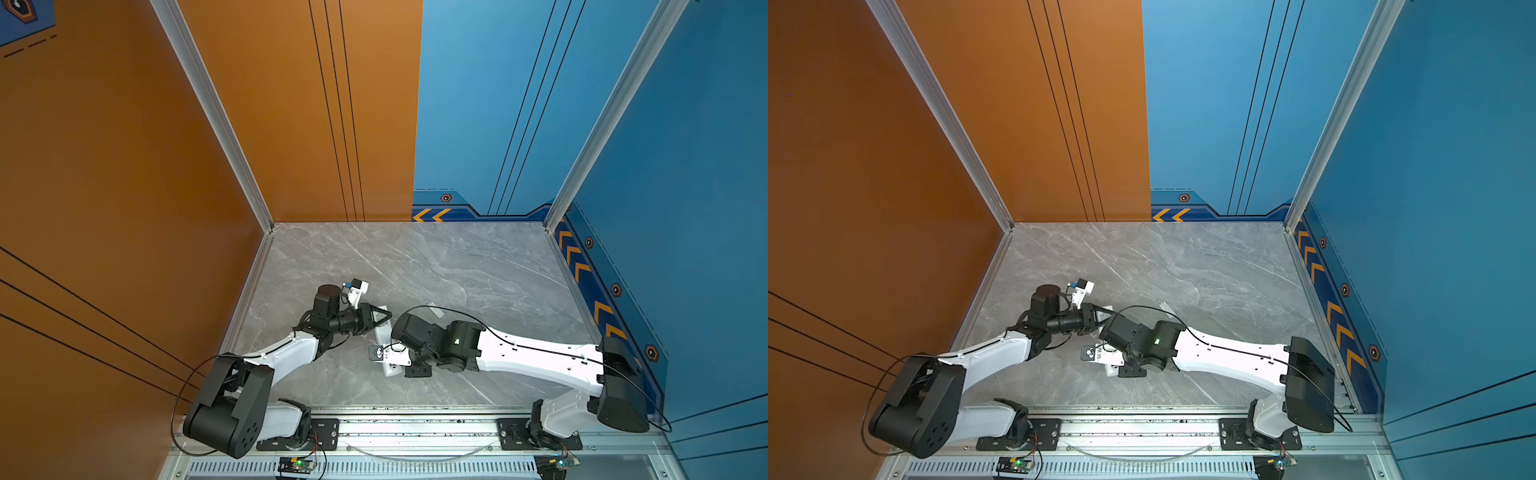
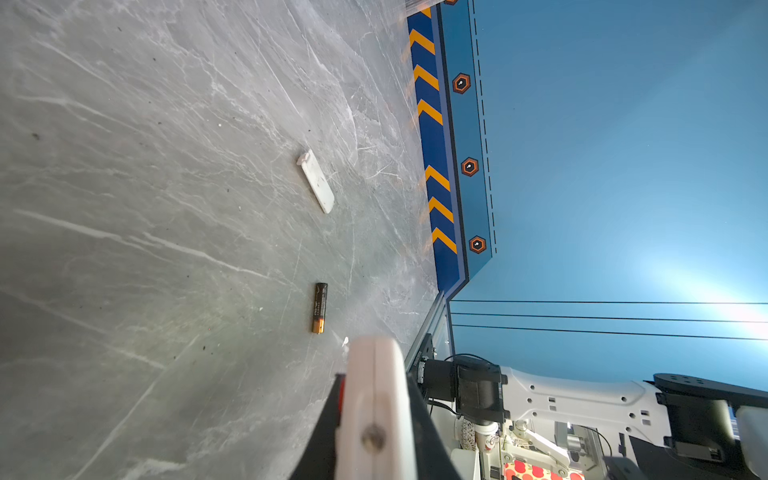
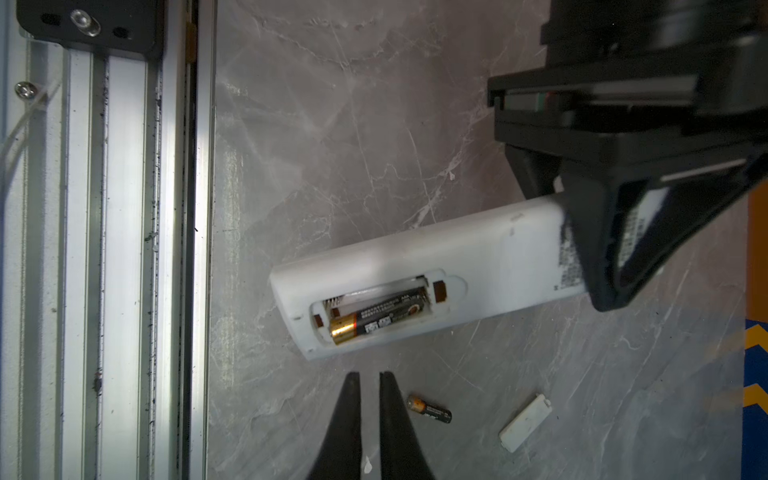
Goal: Load the batteries into the remote control
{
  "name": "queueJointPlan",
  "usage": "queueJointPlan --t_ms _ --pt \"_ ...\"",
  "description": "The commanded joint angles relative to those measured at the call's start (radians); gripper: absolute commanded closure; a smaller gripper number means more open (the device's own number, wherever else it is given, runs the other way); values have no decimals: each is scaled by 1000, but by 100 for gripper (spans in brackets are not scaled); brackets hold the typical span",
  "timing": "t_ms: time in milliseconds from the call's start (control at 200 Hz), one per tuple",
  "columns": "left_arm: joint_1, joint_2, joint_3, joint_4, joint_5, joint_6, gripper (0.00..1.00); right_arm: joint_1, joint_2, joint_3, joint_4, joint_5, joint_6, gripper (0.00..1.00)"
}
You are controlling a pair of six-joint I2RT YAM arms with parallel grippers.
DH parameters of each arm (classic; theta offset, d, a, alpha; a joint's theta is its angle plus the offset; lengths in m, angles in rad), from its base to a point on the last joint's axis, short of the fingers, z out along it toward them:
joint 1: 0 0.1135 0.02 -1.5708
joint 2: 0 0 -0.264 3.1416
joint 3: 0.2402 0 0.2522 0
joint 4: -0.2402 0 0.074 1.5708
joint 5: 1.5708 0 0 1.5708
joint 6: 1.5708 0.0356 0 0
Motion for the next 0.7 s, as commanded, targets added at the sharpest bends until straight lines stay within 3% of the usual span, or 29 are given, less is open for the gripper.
queueJointPlan --t_ms 0,696 --pt "-2 -18 22 -9 31 7 100 1 19 18 -2 -30 -2 91" --pt "0 -16 21 -9 31 8 100 3 71 25 15 -48 -2 92"
